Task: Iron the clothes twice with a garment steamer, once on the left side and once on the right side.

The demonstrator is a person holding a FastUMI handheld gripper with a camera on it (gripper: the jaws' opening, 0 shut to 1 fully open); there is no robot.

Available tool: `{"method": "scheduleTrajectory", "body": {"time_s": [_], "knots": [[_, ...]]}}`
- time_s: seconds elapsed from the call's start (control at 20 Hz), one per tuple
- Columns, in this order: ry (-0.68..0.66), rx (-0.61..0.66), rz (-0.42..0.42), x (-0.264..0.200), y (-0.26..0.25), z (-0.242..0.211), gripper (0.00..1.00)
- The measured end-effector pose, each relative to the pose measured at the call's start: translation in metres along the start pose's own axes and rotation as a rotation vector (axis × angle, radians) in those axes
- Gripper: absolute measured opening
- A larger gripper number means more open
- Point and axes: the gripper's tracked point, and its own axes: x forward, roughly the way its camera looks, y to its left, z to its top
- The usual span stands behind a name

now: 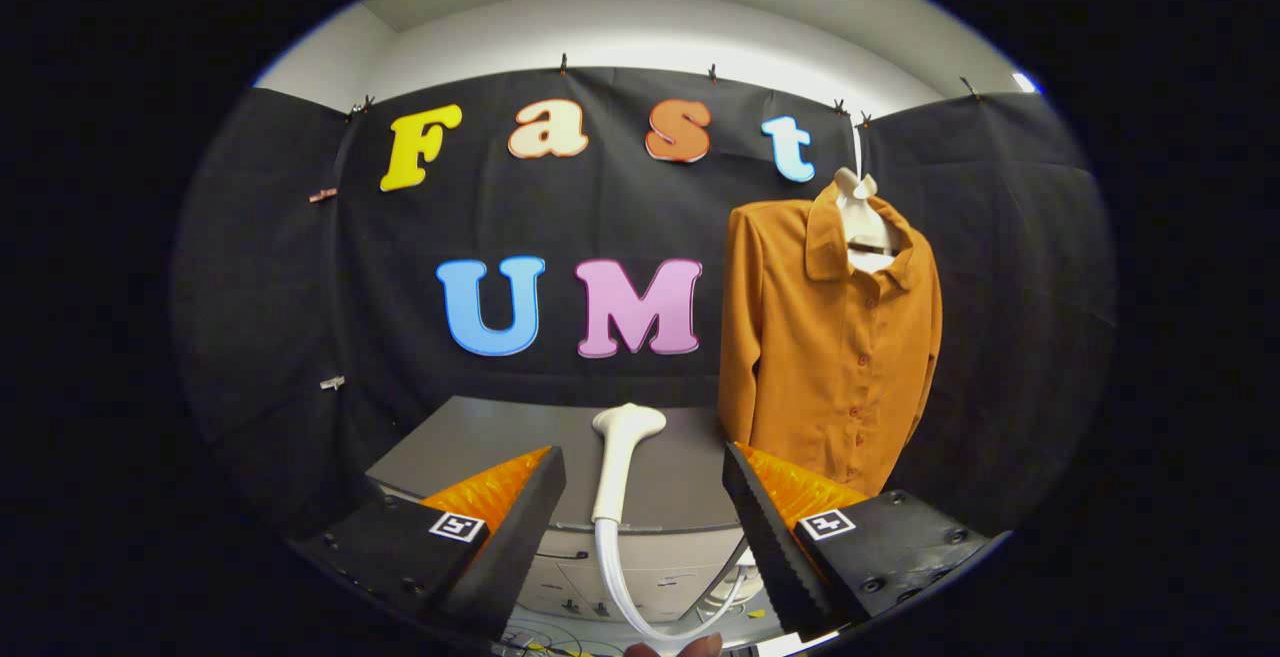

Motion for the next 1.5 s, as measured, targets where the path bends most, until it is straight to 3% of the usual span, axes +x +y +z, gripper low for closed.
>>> {"method": "scheduleTrajectory", "body": {"time_s": [0.25,0.6,0.8,0.9,1.1,1.3,1.5], "knots": [[0.252,0.011,0.023,0.074,0.024,-0.070,0.98],[0.418,-0.062,-0.035,0.132,0.033,-0.132,0.97],[0.479,-0.068,-0.055,0.145,0.029,-0.157,0.75],[0.465,-0.036,-0.027,0.148,0.036,-0.158,0.49],[0.434,0.045,0.036,0.148,0.037,-0.153,0.26],[0.391,0.080,0.040,0.142,0.035,-0.143,0.25],[0.224,0.068,0.043,0.122,0.025,-0.084,0.25]]}}
